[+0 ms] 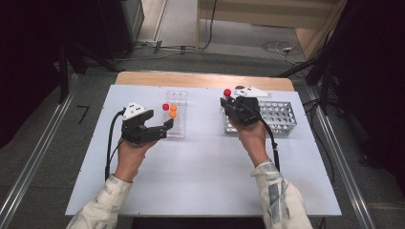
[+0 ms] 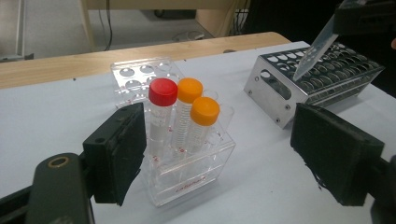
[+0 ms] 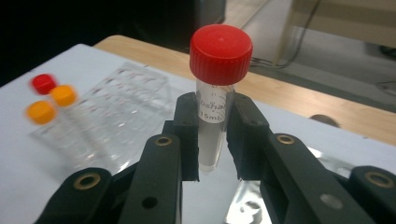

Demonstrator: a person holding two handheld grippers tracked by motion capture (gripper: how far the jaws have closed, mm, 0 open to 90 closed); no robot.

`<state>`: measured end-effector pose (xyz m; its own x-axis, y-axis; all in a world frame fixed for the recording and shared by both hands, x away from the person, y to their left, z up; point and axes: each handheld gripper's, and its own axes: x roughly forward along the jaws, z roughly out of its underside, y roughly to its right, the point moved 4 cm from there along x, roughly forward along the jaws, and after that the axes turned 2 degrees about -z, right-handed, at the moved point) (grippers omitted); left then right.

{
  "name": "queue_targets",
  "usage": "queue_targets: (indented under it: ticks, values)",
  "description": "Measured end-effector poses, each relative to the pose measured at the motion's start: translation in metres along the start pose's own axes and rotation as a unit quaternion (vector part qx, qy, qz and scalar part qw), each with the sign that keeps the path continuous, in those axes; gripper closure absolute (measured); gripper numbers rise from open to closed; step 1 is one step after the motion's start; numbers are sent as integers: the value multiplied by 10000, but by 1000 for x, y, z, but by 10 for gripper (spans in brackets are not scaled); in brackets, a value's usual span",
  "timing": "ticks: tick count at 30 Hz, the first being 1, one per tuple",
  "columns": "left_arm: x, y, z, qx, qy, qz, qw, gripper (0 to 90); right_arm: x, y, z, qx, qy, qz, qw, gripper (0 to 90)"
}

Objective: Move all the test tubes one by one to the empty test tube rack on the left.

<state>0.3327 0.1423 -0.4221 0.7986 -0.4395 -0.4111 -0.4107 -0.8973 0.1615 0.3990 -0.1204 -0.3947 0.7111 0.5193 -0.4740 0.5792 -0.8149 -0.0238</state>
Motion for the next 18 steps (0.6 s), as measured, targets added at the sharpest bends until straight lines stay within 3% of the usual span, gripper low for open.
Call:
queue_targets:
  ticks: [10,18]
  values:
    - [2,8,1,101,-67,144,9998,231,3,-45,21,-388,-203,-570,9974,720]
    - [0,16,1,144,-28,325,9994,255,10,-71,33,-540,-365,-862,9941,720]
